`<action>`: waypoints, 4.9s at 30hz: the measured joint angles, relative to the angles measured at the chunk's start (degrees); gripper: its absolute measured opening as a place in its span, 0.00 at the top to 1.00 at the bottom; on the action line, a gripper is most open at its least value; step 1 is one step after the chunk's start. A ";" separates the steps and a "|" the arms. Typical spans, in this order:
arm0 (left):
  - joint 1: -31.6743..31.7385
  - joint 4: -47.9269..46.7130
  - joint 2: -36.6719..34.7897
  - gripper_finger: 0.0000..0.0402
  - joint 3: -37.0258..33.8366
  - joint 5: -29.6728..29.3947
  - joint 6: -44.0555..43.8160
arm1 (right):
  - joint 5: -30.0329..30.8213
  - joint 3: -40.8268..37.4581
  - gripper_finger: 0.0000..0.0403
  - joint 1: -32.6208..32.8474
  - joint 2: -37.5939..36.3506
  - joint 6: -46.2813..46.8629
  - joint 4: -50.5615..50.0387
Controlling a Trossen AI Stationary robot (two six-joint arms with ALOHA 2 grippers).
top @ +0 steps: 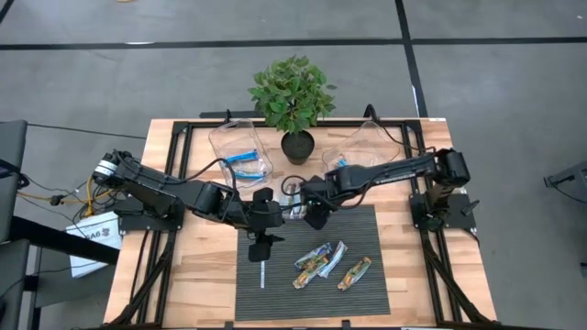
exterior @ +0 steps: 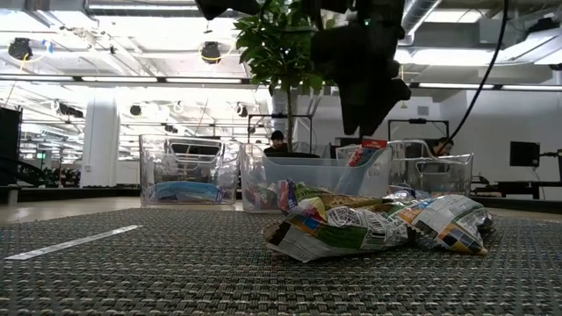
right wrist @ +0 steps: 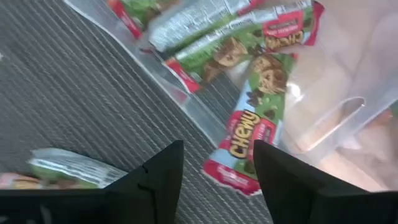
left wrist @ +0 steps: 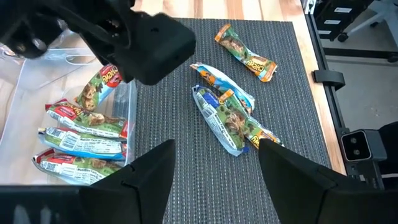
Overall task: Pick and place Granola Bars by type
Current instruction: Put the red granola bar into the center transparent bin, then put the yellow granola bar into the right transparent bin
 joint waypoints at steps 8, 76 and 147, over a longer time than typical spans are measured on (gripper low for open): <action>-0.01 -0.04 0.00 0.44 0.00 -0.07 -0.22 | 1.13 0.06 0.51 -0.38 0.45 -1.65 -2.09; -1.78 -3.80 -15.19 0.44 -5.35 -9.61 3.16 | -0.21 -3.54 0.70 -1.87 0.43 -4.50 1.52; -1.53 13.94 -57.88 0.44 -43.76 -13.22 -17.63 | -1.08 15.20 0.78 -3.83 6.37 -8.83 2.36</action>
